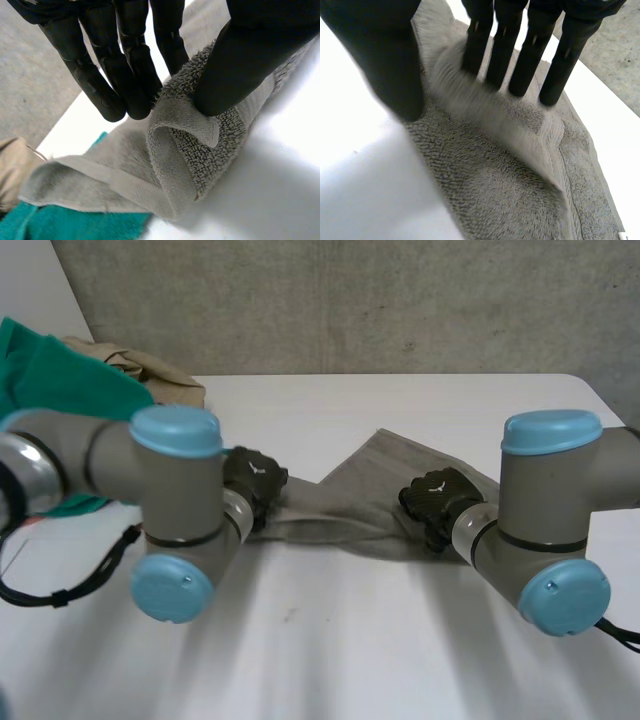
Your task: Fold the laundry.
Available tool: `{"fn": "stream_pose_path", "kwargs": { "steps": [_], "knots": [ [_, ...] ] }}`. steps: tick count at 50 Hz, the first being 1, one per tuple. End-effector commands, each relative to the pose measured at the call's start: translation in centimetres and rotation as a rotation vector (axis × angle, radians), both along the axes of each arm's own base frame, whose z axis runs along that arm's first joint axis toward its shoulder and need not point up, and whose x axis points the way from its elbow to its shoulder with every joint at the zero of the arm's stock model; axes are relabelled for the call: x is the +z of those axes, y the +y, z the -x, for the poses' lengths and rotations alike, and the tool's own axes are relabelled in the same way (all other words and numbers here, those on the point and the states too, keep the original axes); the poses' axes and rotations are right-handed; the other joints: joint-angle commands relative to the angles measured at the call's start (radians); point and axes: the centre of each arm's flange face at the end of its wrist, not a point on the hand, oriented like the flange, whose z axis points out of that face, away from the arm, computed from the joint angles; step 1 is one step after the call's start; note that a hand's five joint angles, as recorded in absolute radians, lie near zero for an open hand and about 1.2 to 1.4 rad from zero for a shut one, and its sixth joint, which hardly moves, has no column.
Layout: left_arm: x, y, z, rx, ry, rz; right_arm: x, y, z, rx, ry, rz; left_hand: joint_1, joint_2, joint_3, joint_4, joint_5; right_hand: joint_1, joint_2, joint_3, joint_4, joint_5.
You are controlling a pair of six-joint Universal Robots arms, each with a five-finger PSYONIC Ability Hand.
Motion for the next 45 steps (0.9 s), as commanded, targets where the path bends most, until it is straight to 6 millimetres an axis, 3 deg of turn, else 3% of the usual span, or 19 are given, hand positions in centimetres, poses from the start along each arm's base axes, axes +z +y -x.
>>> {"fn": "stream_pose_path", "kwargs": {
  "steps": [1,5,9,17,26,33,37,42,45],
  "knots": [
    [6.3,1.9,-1.5,0.011,0.141,0.037,3.3,-1.1,2.1,-0.105,-0.127,-0.040,0.248,0.203,0.211,0.202,0.236,-0.343,-0.352,-0.387,-0.392,-0.373],
    [9.1,2.9,-2.6,0.013,0.186,0.076,5.3,-2.7,4.4,-0.184,-0.224,-0.059,0.248,0.203,0.211,0.202,0.236,-0.355,-0.364,-0.399,-0.404,-0.384],
    [11.6,4.1,-3.4,-0.004,0.217,0.108,5.5,-4.1,6.7,-0.223,-0.254,-0.134,0.248,0.203,0.211,0.202,0.236,-0.355,-0.364,-0.399,-0.404,-0.384],
    [16.4,6.5,-4.6,-0.049,0.291,0.189,3.2,-5.8,9.7,-0.309,-0.257,-0.299,0.248,0.203,0.211,0.202,0.236,-0.352,-0.361,-0.396,-0.401,-0.381],
    [20.4,8.4,-5.9,-0.055,0.393,0.278,-0.5,-6.4,9.5,-0.312,-0.256,-0.342,0.248,0.203,0.211,0.202,0.236,-0.214,-0.224,-0.258,-0.263,-0.244],
    [21.9,8.1,-7.2,-0.013,0.447,0.309,-2.0,-6.6,9.5,-0.314,-0.254,-0.354,0.248,0.203,0.211,0.202,0.236,0.023,0.014,-0.021,-0.026,-0.006],
    [21.9,7.8,-7.4,-0.006,0.450,0.307,-0.3,-6.9,10.4,-0.319,-0.279,-0.306,0.248,0.203,0.211,0.202,0.236,0.036,0.027,-0.008,-0.013,0.006],
    [21.4,7.3,-7.3,0.001,0.439,0.290,2.8,-6.8,11.5,-0.294,-0.301,-0.235,0.248,0.203,0.211,0.202,0.236,-0.184,-0.193,-0.228,-0.233,-0.214],
    [21.3,7.0,-7.4,0.006,0.437,0.287,3.6,-6.4,11.8,-0.266,-0.290,-0.211,0.248,0.203,0.211,0.202,0.236,-0.187,-0.197,-0.232,-0.236,-0.217]
  ]
}}
